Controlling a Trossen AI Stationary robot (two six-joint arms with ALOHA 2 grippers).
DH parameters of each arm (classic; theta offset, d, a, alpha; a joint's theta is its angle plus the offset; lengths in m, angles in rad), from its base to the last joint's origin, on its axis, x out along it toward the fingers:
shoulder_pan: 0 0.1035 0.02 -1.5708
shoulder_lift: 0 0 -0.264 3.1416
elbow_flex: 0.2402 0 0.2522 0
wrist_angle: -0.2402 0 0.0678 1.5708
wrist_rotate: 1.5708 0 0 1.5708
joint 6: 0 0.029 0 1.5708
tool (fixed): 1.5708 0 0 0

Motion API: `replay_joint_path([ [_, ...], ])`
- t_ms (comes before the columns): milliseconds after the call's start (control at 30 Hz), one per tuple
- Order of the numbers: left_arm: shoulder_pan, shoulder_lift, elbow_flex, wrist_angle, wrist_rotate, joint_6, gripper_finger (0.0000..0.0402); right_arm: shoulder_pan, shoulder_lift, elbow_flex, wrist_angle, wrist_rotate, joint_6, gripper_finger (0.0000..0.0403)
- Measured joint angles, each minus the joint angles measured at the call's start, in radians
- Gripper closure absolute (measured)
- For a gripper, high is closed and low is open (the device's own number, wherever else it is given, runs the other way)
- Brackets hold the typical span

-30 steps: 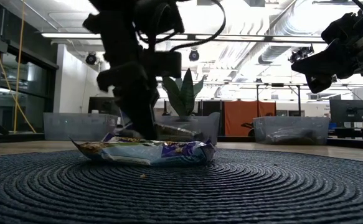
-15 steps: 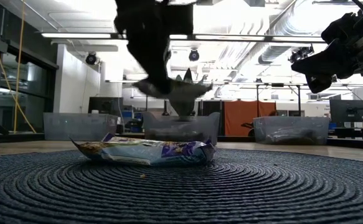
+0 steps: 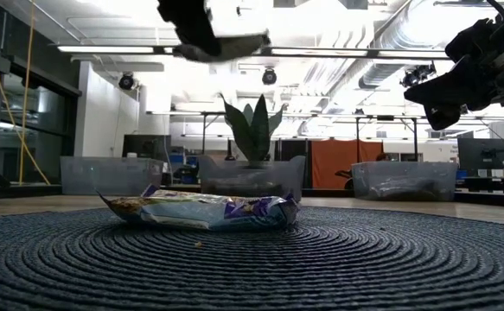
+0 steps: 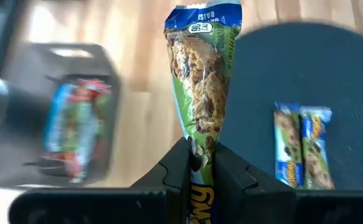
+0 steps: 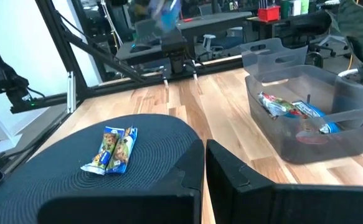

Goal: Pick and place Granola Bars by type
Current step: Put the blue granola bar into the left black bin

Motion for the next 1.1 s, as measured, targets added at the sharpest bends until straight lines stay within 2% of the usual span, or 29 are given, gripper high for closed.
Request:
replay_joint_path([
  [367,0.260,-0.308,-0.067,-0.067,-0.046,0.086,0.0358,0.000,0.016,0.000,0.002,0.001,0.000,0.0402],
  [600,0.454,-0.439,-0.097,-0.081,-0.081,0.124,0.0358,0.000,0.015,0.000,0.003,0.001,0.000,0.0402],
  [833,0.653,-0.456,-0.099,-0.086,-0.125,0.119,0.0358,0.000,0.015,0.000,0.003,0.001,0.000,0.0402],
  [1100,0.855,-0.369,-0.099,-0.138,-0.130,0.102,0.0358,0.000,0.015,0.000,0.003,0.000,0.000,0.0402],
])
